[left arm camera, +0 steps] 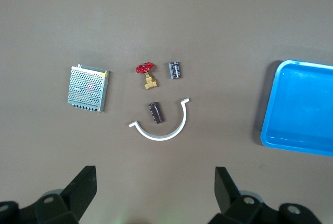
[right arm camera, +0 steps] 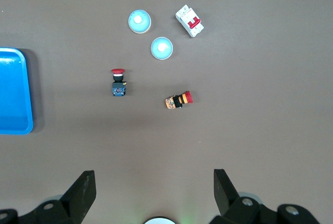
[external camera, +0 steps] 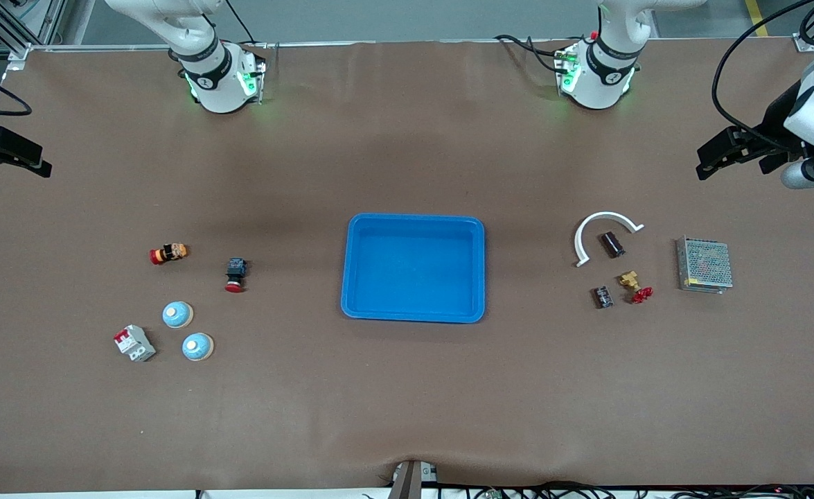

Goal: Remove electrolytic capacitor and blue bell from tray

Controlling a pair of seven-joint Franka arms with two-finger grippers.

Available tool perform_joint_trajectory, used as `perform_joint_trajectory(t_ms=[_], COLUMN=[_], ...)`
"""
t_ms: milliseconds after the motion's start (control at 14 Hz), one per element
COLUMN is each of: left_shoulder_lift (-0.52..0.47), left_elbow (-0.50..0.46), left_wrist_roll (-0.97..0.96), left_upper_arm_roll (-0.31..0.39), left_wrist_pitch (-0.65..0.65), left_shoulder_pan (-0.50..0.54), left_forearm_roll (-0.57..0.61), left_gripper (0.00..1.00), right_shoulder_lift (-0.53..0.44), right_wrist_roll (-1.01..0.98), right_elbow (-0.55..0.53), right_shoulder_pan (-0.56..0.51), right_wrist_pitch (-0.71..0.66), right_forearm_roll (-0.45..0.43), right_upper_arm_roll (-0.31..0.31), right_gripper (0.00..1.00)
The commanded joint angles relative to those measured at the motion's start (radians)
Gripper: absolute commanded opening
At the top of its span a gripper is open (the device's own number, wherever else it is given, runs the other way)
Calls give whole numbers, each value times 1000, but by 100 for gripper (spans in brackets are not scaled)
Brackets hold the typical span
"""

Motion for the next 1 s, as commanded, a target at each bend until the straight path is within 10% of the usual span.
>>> perform_joint_trajectory(t_ms=[0, 926], left_shoulder_lift=[8, 11], left_elbow=[16, 19], left_wrist_roll=[-34, -22], left_upper_arm_roll=[-3, -6], left_wrist_pitch=[-6, -9], left_shoulder_pan=[-7, -10], left_forearm_roll=[-8, 5], left_gripper=[100, 100], right_shoulder_lift=[3, 3], right_wrist_roll=[10, 3], right_elbow=[13, 14], right_shoulder_pan=[-8, -13], right_wrist_pitch=[-4, -4], right_forearm_roll=[-19, -4], right_upper_arm_roll=[9, 9], right_gripper=[100, 100])
